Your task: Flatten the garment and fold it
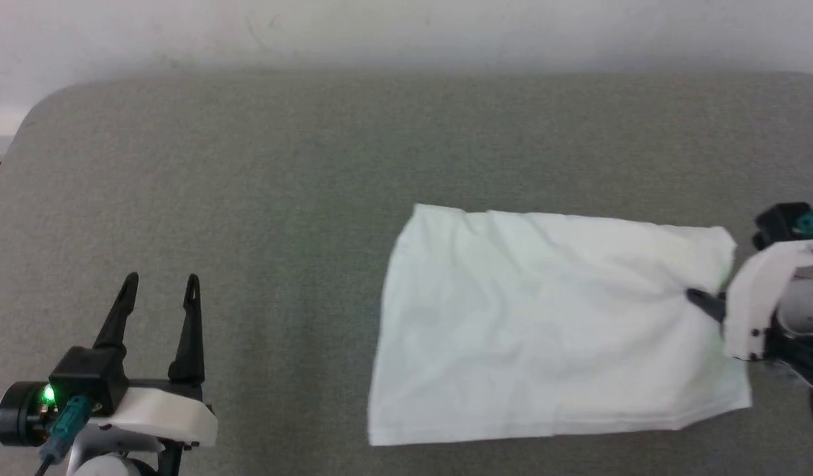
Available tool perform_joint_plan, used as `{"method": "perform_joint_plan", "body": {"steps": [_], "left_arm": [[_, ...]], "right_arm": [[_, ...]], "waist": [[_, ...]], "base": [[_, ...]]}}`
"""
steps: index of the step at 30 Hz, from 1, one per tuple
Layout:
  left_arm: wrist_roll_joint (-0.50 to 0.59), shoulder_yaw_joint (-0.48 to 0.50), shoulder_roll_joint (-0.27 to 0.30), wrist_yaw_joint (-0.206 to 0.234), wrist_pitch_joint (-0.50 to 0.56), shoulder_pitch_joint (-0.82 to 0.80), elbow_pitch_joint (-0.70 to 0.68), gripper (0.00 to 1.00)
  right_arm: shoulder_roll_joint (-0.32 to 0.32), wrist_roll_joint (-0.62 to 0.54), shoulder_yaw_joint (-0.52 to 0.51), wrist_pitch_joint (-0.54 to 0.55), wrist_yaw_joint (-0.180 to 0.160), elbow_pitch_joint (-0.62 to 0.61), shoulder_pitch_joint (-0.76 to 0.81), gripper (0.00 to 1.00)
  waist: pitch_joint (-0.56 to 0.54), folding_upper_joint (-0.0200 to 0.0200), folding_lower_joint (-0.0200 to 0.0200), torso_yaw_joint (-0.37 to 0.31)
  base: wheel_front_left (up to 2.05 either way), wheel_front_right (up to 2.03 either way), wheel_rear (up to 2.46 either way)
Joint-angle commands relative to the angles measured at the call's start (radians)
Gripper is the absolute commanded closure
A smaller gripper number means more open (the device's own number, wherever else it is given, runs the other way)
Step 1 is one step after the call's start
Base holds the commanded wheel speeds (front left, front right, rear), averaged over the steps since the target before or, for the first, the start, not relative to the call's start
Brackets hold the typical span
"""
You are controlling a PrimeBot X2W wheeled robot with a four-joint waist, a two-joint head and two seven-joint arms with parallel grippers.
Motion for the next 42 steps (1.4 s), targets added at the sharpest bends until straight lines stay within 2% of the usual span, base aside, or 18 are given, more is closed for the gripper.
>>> {"method": "perform_joint_plan", "body": {"steps": [1,4,8,15,16,18,19,20,26,30,32,33,38,42], "left_arm": [[-0.007,-0.002,0.005,0.009,0.005,0.011,-0.010,0.00],[-0.007,-0.005,0.006,0.013,0.010,0.015,-0.018,0.00],[-0.011,-0.005,0.008,0.017,0.016,0.024,-0.025,0.00],[-0.015,-0.012,0.007,0.018,0.024,0.019,-0.027,0.00],[-0.015,-0.012,0.007,0.018,0.024,0.019,-0.027,0.00],[-0.015,-0.016,0.006,0.017,0.028,0.014,-0.027,0.00],[-0.015,-0.021,0.004,0.015,0.031,0.007,-0.026,0.00],[-0.015,-0.021,0.004,0.015,0.031,0.007,-0.026,0.00],[-0.013,-0.038,-0.009,0.006,0.032,-0.025,-0.018,0.00],[-0.009,-0.052,-0.021,-0.001,0.031,-0.055,-0.009,0.00],[-0.007,-0.055,-0.025,-0.003,0.027,-0.067,-0.003,0.00],[-0.006,-0.055,-0.027,-0.003,0.025,-0.070,0.000,0.00],[-0.005,-0.051,-0.030,0.004,0.013,-0.069,0.017,0.00],[-0.006,-0.049,-0.028,0.010,0.009,-0.062,0.024,0.00]], "right_arm": [[-0.037,-0.017,-0.028,-0.006,0.005,-0.005,0.029,1.00],[-0.077,-0.052,-0.058,-0.008,0.005,-0.019,0.057,1.00],[-0.063,-0.062,-0.072,0.016,0.005,-0.072,0.069,1.00],[0.079,-0.018,-0.015,0.128,0.005,-0.190,0.048,1.00],[0.079,-0.018,-0.015,0.128,0.005,-0.190,0.048,1.00],[0.135,-0.004,0.002,0.156,0.005,-0.208,0.041,1.00],[0.190,0.000,0.016,0.175,0.005,-0.210,0.033,1.00],[0.190,0.000,0.016,0.175,0.005,-0.210,0.033,1.00],[0.362,-0.011,0.016,0.166,0.005,-0.127,-0.007,1.00],[0.402,-0.064,0.033,0.144,0.005,-0.042,-0.036,1.00],[0.414,-0.068,0.040,0.126,0.005,-0.007,-0.043,0.72],[0.417,-0.069,0.050,0.117,0.005,0.003,-0.046,0.00],[0.426,-0.062,0.086,0.026,0.005,0.002,-0.064,0.00],[0.416,-0.061,0.158,-0.050,0.005,-0.070,-0.074,0.00]], "waist": [[-0.025,0.0000,0.0000,-0.027],[-0.029,0.0000,0.0000,-0.033],[-0.031,0.0000,0.0000,-0.041],[-0.036,0.0000,0.0000,-0.038],[-0.036,0.0000,0.0000,-0.038],[-0.037,0.0000,0.0000,-0.034],[-0.037,0.0000,0.0000,-0.026],[-0.037,0.0000,0.0000,-0.026],[-0.025,0.0000,0.0000,0.003],[-0.010,0.0000,0.0000,0.027],[-0.002,0.0000,0.0000,0.036],[0.001,0.0000,0.0000,0.039],[0.009,0.0000,0.0000,0.039],[0.002,0.0000,0.0000,0.032]], "base": [[0.00,0.00,0.00],[0.00,0.00,0.00],[0.00,0.00,0.00],[0.00,0.00,0.00],[0.00,0.00,0.00],[0.00,0.00,0.00],[0.00,0.00,0.00],[0.00,0.00,0.00],[0.00,0.00,0.00],[0.00,0.00,0.00],[0.00,0.00,0.00],[0.00,0.00,0.00],[0.00,0.00,0.00],[0.00,0.00,0.00]]}}
